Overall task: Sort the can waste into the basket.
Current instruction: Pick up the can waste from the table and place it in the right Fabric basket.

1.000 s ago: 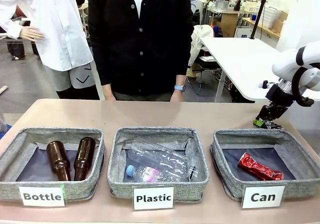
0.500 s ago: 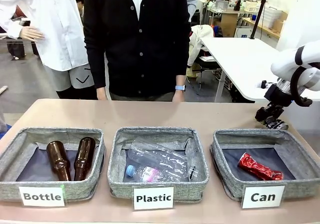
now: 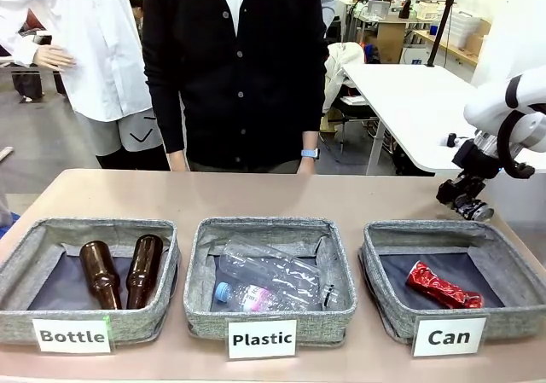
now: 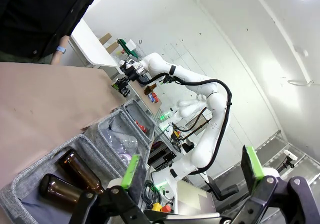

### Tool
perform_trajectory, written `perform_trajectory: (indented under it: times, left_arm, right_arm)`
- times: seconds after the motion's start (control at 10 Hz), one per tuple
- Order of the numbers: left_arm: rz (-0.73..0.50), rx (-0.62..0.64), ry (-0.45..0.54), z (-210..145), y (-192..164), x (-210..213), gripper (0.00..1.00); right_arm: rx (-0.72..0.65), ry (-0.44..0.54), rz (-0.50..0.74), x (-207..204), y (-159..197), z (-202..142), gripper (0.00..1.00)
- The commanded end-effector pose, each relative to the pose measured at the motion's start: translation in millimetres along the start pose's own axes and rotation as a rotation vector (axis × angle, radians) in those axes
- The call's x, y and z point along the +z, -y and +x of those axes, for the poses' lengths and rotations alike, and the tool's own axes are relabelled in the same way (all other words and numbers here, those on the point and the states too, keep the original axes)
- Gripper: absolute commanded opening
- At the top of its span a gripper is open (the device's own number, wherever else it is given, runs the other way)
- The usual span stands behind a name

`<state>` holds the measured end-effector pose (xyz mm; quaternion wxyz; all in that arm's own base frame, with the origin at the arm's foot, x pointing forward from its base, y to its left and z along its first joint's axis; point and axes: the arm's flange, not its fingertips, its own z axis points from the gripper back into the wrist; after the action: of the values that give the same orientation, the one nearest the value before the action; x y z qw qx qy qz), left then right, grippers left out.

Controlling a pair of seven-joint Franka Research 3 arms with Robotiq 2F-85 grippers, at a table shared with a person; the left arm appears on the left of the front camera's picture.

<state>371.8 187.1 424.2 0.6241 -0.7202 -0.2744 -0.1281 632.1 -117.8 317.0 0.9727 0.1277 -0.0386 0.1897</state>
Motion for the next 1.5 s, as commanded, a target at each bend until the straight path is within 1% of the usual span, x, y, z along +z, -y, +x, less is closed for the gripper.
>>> perform_trajectory:
  times: [0.0, 0.1, 0.3, 0.4, 0.5, 0.6, 0.7, 0.8, 1.0, 1.1, 1.3, 1.4]
  left_arm:
    - [0.007, 0.011, -0.012, -1, 4, -1, 1.00]
    - [0.007, 0.011, -0.012, -1, 4, -1, 1.00]
    - [0.007, 0.011, -0.012, -1, 4, -1, 1.00]
    - [0.007, 0.011, -0.012, -1, 4, -1, 1.00]
    - [0.007, 0.011, -0.012, -1, 4, -1, 1.00]
    - [0.007, 0.011, -0.012, -1, 4, -1, 1.00]
    - [0.007, 0.011, -0.012, -1, 4, -1, 1.00]
    - [0.007, 0.011, -0.012, -1, 4, -1, 1.00]
    - [0.007, 0.011, -0.012, -1, 4, -1, 1.00]
    - [0.007, 0.011, -0.012, -1, 4, -1, 1.00]
    - [0.007, 0.011, -0.012, -1, 4, -1, 1.00]
    - [0.007, 0.011, -0.012, -1, 4, -1, 1.00]
  right_arm:
    - [0.033, 0.105, -0.072, 41, -32, -20, 0.00]
    - [0.094, 0.170, -0.089, 72, -55, -33, 0.00]
    - [0.211, 0.171, -0.050, 129, -113, -72, 0.00]
    - [0.232, 0.115, -0.006, 145, -145, -97, 0.00]
    - [0.332, 0.078, 0.005, 147, -169, -119, 0.00]
    - [0.466, 0.013, 0.036, 142, -187, -138, 0.00]
    - [0.628, -0.032, 0.070, 136, -205, -159, 0.00]
    - [0.775, -0.093, 0.098, 127, -216, -173, 0.00]
    - [0.979, -0.164, 0.166, 118, -219, -182, 0.00]
    - [1.011, -0.159, 0.192, 118, -219, -184, 0.00]
    - [1.034, -0.147, 0.197, 116, -215, -185, 0.00]
    - [1.037, -0.118, 0.191, 117, -215, -184, 0.15]
